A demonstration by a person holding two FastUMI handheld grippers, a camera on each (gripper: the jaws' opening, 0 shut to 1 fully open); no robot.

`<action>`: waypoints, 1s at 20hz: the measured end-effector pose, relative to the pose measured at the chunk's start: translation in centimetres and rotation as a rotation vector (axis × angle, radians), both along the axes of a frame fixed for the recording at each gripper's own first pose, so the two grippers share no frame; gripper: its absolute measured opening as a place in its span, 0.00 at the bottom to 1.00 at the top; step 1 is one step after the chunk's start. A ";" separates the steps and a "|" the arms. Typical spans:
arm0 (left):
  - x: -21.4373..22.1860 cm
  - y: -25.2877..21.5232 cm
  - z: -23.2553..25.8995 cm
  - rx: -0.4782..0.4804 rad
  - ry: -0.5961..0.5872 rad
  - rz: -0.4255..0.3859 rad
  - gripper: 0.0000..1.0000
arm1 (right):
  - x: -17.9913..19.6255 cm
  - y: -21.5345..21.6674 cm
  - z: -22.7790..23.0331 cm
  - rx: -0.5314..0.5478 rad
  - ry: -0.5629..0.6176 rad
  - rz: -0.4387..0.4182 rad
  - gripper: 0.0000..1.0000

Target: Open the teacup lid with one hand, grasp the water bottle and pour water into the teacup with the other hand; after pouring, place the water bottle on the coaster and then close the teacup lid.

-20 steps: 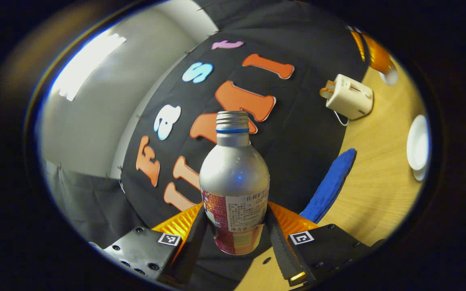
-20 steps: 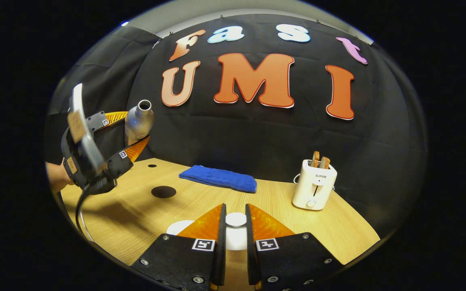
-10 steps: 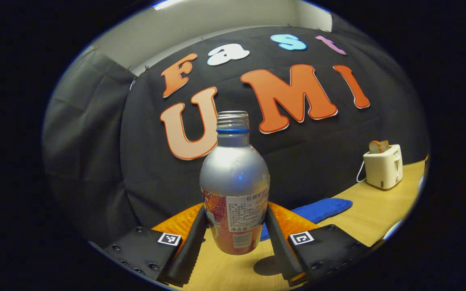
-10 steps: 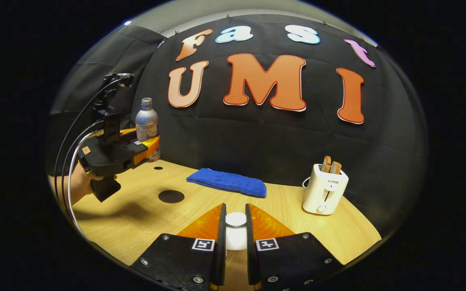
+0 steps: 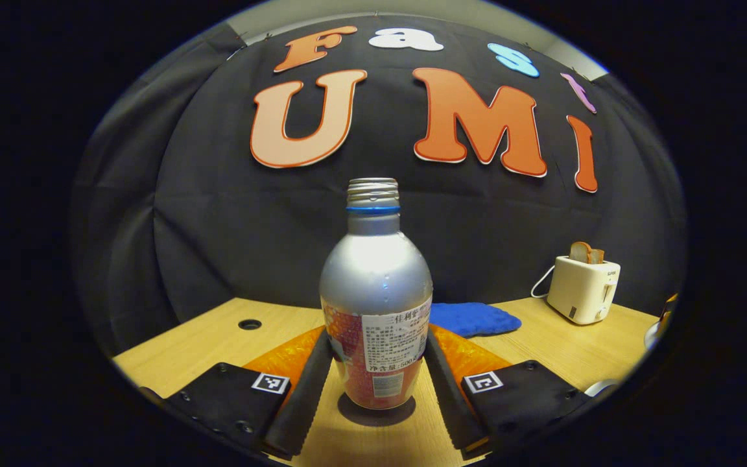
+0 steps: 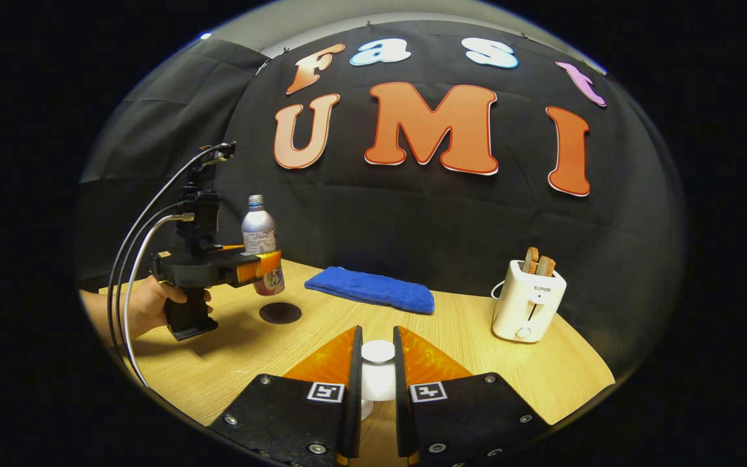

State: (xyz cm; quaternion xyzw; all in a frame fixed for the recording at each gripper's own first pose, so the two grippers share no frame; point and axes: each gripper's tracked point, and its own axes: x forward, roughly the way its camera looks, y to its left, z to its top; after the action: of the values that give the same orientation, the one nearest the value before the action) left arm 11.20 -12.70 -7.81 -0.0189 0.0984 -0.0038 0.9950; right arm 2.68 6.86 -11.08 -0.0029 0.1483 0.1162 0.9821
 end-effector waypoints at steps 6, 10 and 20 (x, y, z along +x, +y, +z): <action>1.0 0.0 -3.9 -0.052 0.111 -0.010 0.83 | -0.1 0.7 -1.0 0.007 0.025 0.012 0.23; 1.7 -0.3 -5.5 -0.031 0.147 -0.002 0.83 | -0.1 1.3 -1.5 0.017 0.033 0.030 0.23; 0.1 -0.9 -8.1 -0.022 0.223 -0.043 0.91 | 0.1 3.0 -3.4 0.029 0.071 0.060 0.23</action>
State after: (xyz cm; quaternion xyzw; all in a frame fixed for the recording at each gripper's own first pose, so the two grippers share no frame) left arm 11.29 -13.60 -15.86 -0.0282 0.2089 -0.0242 0.9772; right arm 2.74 9.87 -14.48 0.0110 0.1811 0.1476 0.9723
